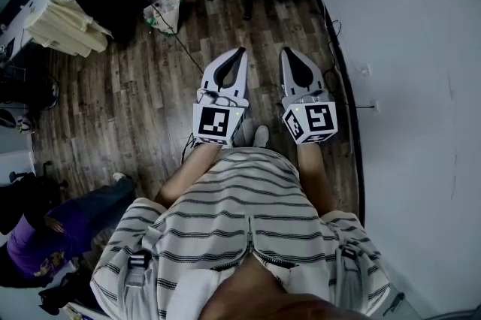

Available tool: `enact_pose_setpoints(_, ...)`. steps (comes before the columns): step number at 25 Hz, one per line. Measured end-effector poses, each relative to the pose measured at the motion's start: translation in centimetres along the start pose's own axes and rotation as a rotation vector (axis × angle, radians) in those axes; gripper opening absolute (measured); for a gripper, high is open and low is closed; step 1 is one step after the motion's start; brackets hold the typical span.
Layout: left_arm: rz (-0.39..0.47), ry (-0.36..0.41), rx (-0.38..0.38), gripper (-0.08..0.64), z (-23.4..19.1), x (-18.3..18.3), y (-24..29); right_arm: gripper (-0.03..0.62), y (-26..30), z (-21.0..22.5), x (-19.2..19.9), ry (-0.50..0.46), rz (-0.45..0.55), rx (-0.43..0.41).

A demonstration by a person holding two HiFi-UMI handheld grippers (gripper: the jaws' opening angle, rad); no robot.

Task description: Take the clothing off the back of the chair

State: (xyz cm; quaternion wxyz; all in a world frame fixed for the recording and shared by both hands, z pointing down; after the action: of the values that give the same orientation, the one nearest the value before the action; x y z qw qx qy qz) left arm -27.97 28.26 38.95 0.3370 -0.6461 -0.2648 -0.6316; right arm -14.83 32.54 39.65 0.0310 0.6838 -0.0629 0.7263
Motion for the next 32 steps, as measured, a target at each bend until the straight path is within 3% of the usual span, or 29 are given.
enact_pose_setpoints(9, -0.011, 0.019, 0.024, 0.023, 1.9, 0.5, 0.7, 0.009, -1.1, 1.7, 0.4, 0.050, -0.004, 0.011)
enact_pose_setpoints(26, -0.037, -0.007, -0.085, 0.023, 5.2, 1.4, 5.2, 0.009, -1.6, 9.0, 0.4, 0.088, -0.021, -0.011)
enact_pose_setpoints(32, -0.059, -0.010, -0.084, 0.023, 5.7, 2.6, 8.1, 0.011, -0.4, 11.7, 0.9, 0.095, -0.032, -0.009)
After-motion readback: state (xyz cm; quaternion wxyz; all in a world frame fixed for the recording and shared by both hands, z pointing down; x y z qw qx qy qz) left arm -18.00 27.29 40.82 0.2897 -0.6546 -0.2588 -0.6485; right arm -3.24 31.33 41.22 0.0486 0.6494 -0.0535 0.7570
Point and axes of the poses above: the fingertips, and each gripper's own axes: y forward along the fingers, z to its right, x out of its underside, the point moved 5 cm from there along -y, backward along the fingers, and after that the axes turned 1 degree about x, right-handed, at the moved point
